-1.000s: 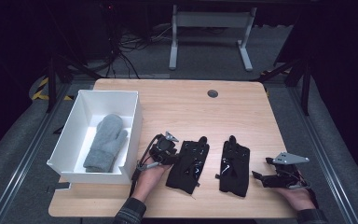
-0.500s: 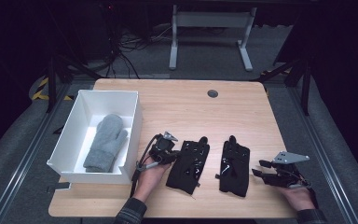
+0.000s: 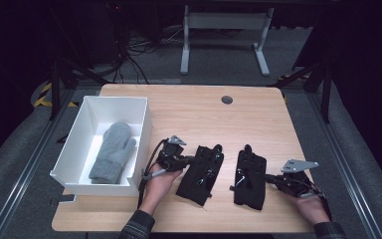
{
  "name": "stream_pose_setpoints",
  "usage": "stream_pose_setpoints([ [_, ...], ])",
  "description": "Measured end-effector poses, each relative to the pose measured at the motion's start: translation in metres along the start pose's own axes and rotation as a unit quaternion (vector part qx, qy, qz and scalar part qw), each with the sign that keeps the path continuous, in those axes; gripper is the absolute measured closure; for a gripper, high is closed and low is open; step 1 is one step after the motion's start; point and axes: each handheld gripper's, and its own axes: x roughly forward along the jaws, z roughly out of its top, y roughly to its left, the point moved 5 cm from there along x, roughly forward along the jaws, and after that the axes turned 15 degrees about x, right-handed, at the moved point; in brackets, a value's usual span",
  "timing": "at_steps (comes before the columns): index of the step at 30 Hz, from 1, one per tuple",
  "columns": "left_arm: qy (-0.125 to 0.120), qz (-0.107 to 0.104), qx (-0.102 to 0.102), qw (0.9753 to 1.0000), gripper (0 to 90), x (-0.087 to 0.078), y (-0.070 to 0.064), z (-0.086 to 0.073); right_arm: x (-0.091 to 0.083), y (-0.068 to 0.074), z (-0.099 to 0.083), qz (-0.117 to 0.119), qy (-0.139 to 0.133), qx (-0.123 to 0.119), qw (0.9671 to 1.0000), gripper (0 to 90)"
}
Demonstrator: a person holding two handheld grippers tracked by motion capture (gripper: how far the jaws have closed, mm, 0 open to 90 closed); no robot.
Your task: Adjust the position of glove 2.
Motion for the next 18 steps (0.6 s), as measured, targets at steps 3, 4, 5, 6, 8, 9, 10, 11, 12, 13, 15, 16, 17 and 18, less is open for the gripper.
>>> stream_pose_setpoints([
  [3,-0.003,0.003,0.0,1.0,90.0,-0.001,0.002,0.003,0.006,0.006,0.005,0.004,0.004,-0.009,0.9999,90.0],
  [4,-0.006,0.004,-0.001,1.0,90.0,-0.001,0.003,0.004,0.008,0.008,0.006,0.006,0.005,-0.011,0.9999,90.0],
  [5,-0.008,0.007,0.0,0.9999,90.0,-0.002,0.005,0.006,0.011,0.01,0.008,0.009,0.005,-0.014,0.9999,90.0],
  [6,-0.009,0.006,-0.002,0.9999,90.0,-0.002,0.005,0.006,0.013,0.012,0.01,0.012,0.006,-0.016,0.9998,90.0],
  [8,-0.005,0.012,0.002,0.9999,90.0,-0.001,0.007,0.008,0.017,0.017,0.013,0.014,0.007,-0.022,0.9996,90.0],
  [9,-0.008,0.013,0.001,0.9999,90.0,-0.001,0.008,0.009,0.019,0.019,0.014,0.016,0.009,-0.025,0.9995,90.0],
  [10,-0.009,0.014,0.001,0.9999,90.0,-0.001,0.008,0.01,0.021,0.021,0.015,0.017,0.009,-0.029,0.9994,90.0],
  [11,-0.009,0.016,0.001,0.9998,90.0,-0.002,0.009,0.012,0.022,0.022,0.016,0.017,0.009,-0.032,0.9993,90.0],
  [12,-0.012,0.017,0.0,0.9998,90.0,-0.002,0.01,0.014,0.024,0.023,0.017,0.019,0.01,-0.034,0.9992,90.0],
  [13,-0.014,0.017,-0.001,0.9997,90.0,-0.002,0.01,0.015,0.025,0.025,0.018,0.019,0.011,-0.036,0.9991,90.0],
  [15,-0.016,0.019,0.001,0.9997,90.0,-0.002,0.011,0.018,0.027,0.027,0.02,0.021,0.012,-0.038,0.999,90.0],
  [16,-0.018,0.019,0.0,0.9997,90.0,-0.003,0.011,0.018,0.028,0.028,0.02,0.022,0.012,-0.039,0.9989,90.0],
  [17,-0.019,0.019,-0.003,0.9996,90.0,-0.002,0.011,0.019,0.028,0.029,0.021,0.023,0.012,-0.041,0.9988,90.0],
  [18,-0.02,0.02,-0.003,0.9996,90.0,-0.002,0.011,0.02,0.03,0.031,0.022,0.025,0.012,-0.044,0.9987,90.0],
])
